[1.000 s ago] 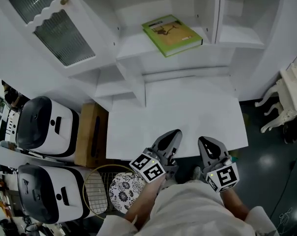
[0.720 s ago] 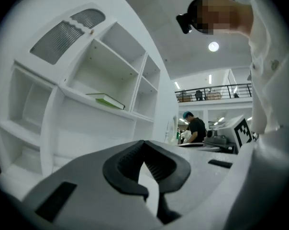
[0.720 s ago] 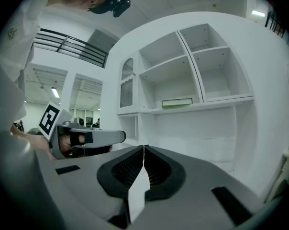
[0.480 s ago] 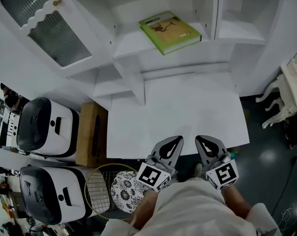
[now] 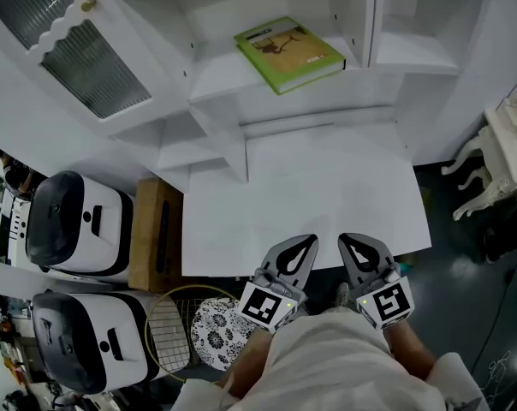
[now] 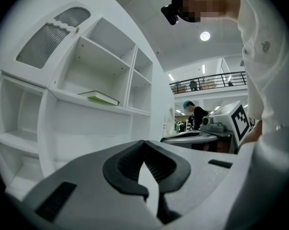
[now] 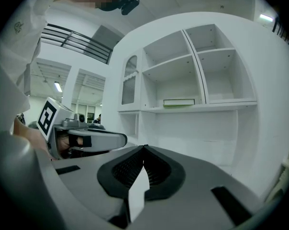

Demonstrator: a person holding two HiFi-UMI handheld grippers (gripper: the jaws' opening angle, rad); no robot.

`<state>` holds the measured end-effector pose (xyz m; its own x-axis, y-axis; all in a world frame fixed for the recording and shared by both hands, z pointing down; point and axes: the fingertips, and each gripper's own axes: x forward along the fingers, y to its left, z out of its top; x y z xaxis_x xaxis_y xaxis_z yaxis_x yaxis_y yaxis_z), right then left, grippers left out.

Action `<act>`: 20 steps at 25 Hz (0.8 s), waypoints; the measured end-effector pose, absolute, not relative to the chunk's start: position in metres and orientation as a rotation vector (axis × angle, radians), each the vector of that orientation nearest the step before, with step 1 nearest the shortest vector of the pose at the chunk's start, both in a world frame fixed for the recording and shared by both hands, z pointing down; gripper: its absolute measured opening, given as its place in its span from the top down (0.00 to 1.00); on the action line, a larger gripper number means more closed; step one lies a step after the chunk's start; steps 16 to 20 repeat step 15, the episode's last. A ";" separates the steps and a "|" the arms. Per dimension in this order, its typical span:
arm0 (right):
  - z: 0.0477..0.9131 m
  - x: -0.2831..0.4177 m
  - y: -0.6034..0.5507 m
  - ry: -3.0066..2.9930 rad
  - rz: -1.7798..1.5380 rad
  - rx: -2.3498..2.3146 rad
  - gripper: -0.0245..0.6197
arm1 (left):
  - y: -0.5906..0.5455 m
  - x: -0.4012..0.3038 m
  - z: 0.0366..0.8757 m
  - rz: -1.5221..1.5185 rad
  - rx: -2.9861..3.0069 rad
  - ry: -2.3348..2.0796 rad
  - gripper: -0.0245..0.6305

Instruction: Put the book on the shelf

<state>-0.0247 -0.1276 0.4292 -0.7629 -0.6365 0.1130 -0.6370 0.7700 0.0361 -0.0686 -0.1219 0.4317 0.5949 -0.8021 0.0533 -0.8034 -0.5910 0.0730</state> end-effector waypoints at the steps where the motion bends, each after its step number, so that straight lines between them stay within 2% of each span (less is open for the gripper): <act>1: 0.430 -0.024 -0.128 -2.842 0.008 1.028 0.94 | -0.123 -0.068 0.430 0.016 2.728 -1.379 0.96; 20: 0.431 -0.026 -0.132 -2.843 0.022 1.042 0.94 | -0.128 -0.070 0.429 0.012 2.735 -1.396 0.96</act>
